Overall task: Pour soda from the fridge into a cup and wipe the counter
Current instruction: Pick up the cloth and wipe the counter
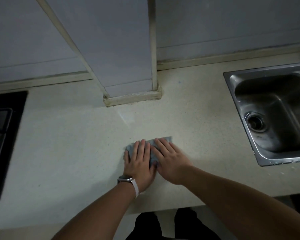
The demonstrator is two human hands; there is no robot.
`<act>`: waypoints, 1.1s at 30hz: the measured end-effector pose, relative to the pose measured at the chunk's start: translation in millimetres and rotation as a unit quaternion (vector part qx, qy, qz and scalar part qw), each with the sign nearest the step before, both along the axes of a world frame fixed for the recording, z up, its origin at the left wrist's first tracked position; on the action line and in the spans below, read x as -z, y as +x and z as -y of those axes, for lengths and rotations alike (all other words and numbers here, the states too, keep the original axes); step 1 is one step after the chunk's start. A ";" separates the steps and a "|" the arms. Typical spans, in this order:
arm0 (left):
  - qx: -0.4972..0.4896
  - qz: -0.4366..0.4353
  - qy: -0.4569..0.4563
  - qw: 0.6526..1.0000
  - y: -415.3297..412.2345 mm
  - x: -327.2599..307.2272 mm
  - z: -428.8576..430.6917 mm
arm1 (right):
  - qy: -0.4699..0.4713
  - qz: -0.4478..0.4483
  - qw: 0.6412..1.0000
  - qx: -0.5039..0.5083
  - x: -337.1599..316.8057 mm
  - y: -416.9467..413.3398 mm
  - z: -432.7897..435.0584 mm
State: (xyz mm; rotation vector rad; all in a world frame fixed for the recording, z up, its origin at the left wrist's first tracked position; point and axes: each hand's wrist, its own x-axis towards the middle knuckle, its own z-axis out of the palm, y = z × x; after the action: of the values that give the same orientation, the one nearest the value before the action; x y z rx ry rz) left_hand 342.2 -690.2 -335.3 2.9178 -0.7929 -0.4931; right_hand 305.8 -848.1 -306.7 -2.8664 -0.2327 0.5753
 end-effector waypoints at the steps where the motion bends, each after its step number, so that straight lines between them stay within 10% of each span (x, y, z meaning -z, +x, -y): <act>1: 0.002 -0.004 -0.001 1.000 -8.3 -2.0 -3.3 | -0.002 -0.004 1.000 0.003 -1.5 -8.4 -2.8; 25: -0.142 -0.093 -0.093 0.981 -15.9 -56.9 -25.2 | 0.105 -0.106 0.974 0.172 -34.1 -12.6 20.8; 33: -0.234 -0.217 -0.256 0.912 4.0 -72.2 -54.2 | 0.238 -0.134 0.906 0.323 -56.8 12.7 5.0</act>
State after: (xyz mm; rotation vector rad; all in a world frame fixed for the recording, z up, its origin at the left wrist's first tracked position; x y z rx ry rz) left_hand 346.3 -636.0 -263.1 2.2643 -0.1175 -0.7116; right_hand 318.5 -853.2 -249.9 -2.1648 0.5322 0.6444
